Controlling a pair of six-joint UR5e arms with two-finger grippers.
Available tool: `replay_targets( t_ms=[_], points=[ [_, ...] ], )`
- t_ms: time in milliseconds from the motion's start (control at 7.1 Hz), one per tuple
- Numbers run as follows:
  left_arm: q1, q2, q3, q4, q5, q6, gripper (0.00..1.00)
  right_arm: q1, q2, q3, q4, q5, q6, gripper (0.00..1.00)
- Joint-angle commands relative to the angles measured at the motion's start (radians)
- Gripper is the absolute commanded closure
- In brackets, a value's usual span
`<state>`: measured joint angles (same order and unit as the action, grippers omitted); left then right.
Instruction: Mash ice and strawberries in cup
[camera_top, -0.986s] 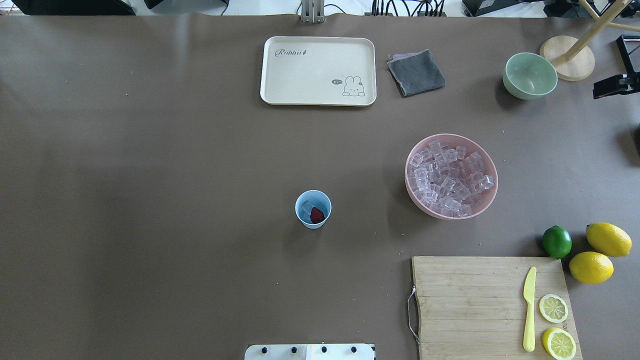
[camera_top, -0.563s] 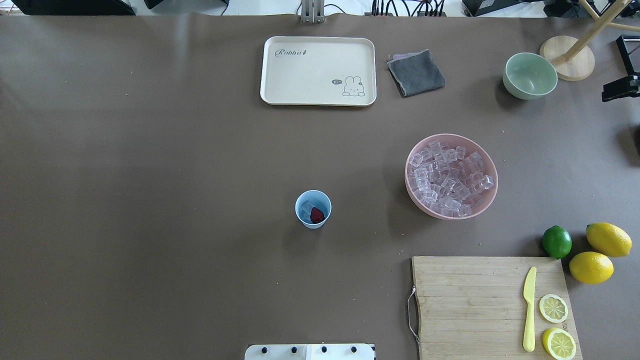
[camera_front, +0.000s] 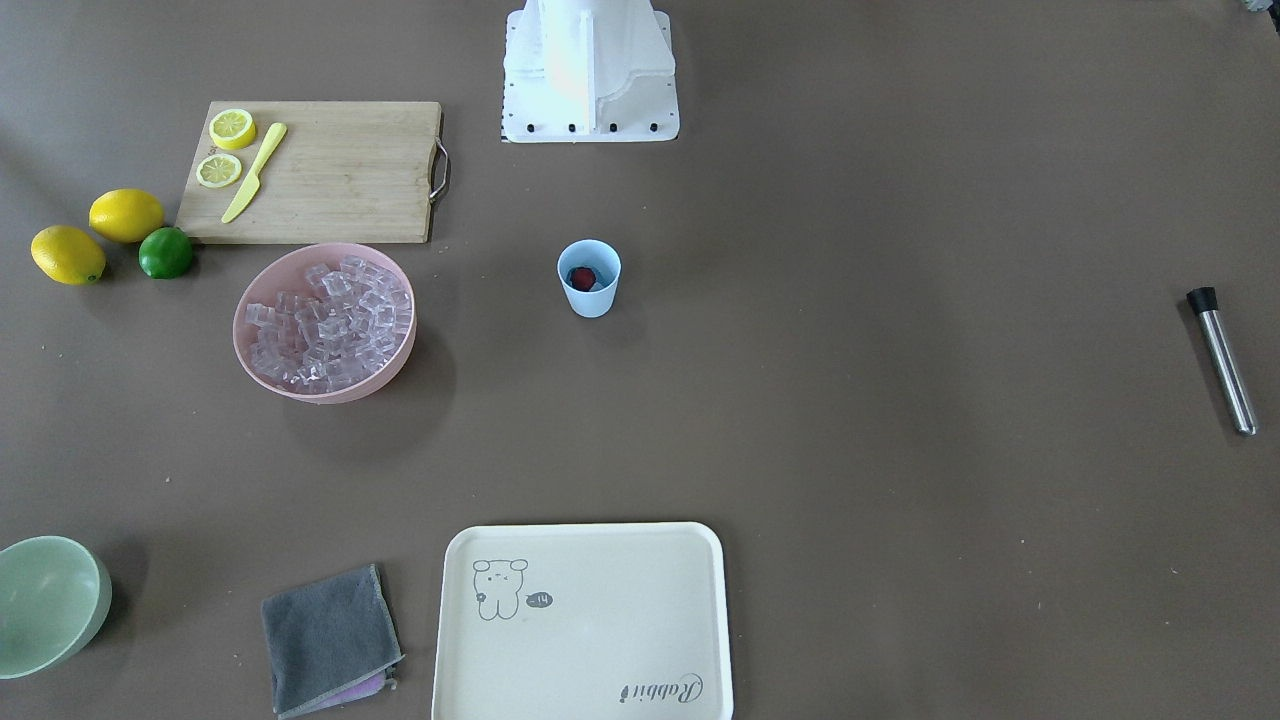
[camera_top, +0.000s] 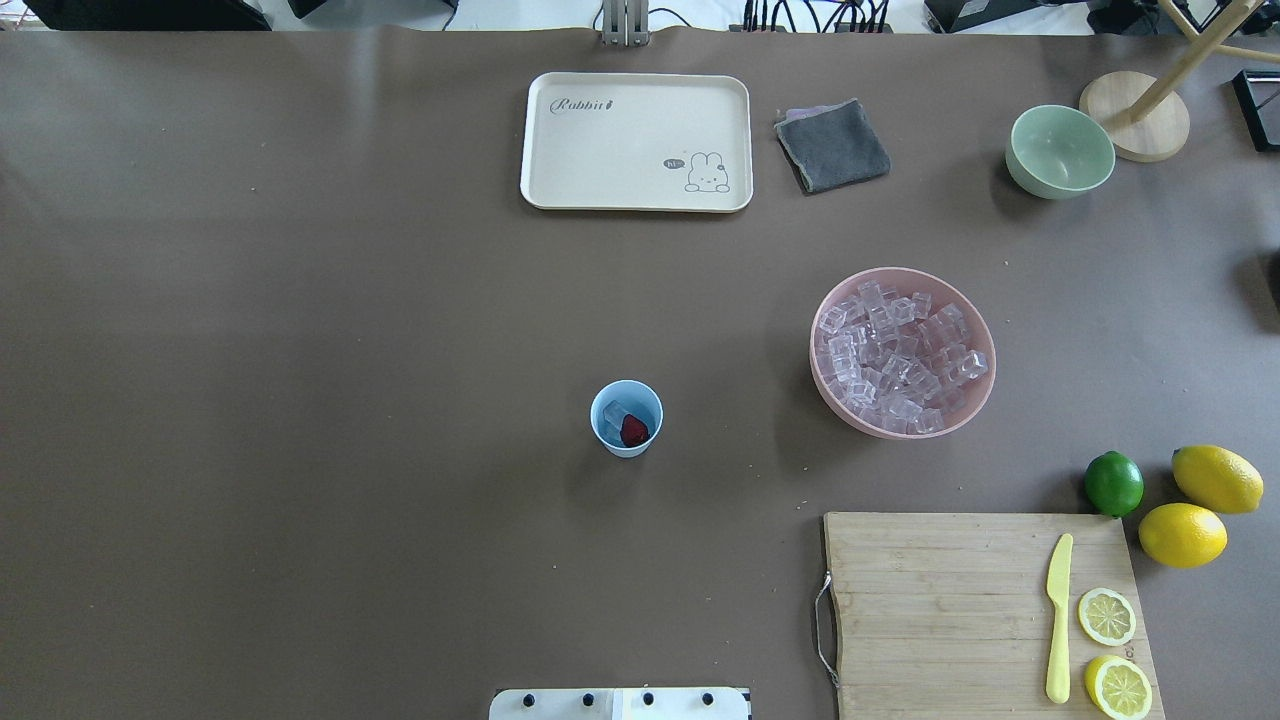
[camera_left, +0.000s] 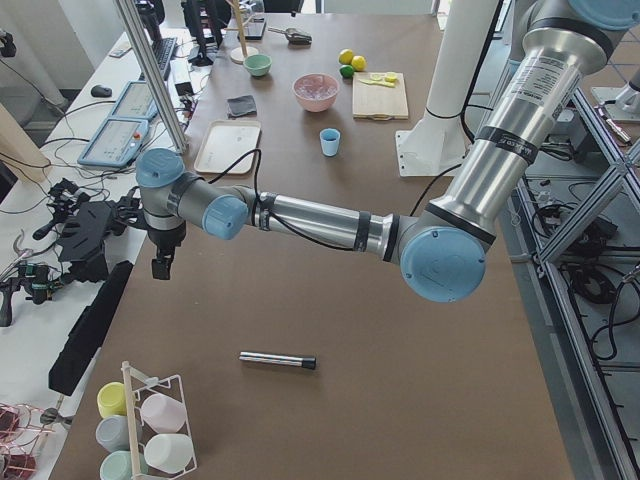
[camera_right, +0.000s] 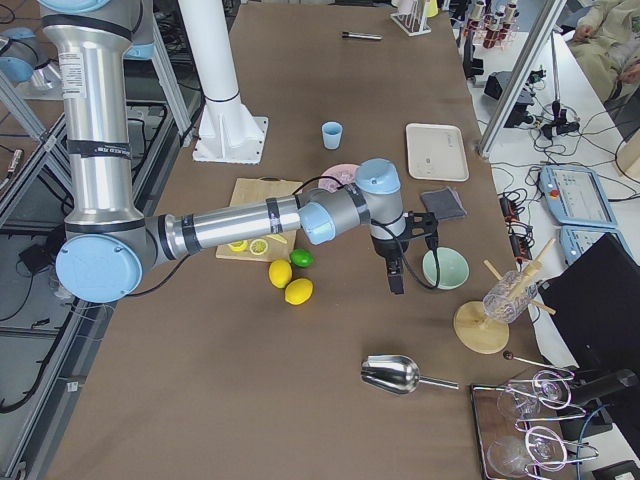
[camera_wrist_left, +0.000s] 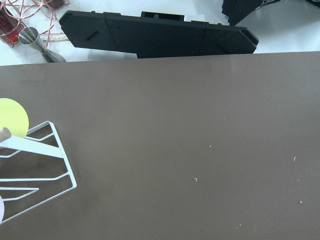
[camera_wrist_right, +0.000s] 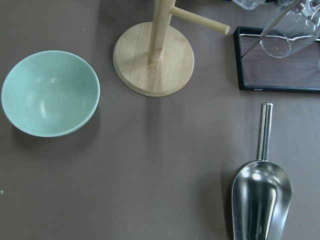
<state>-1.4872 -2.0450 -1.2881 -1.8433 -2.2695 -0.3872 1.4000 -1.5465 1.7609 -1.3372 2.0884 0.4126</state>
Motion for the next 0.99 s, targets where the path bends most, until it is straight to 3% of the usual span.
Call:
replay_targets(
  t_ms=[0, 845],
  points=[
    [0.002, -0.035, -0.002, 0.001, 0.001, -0.082, 0.02, 0.040, -0.004, -0.011, -0.028, 0.010, -0.055, 0.00],
    [-0.008, -0.046, -0.031, 0.001, -0.004, -0.075, 0.02, 0.047, -0.038, -0.009, -0.019, 0.010, -0.055, 0.00]
  ],
)
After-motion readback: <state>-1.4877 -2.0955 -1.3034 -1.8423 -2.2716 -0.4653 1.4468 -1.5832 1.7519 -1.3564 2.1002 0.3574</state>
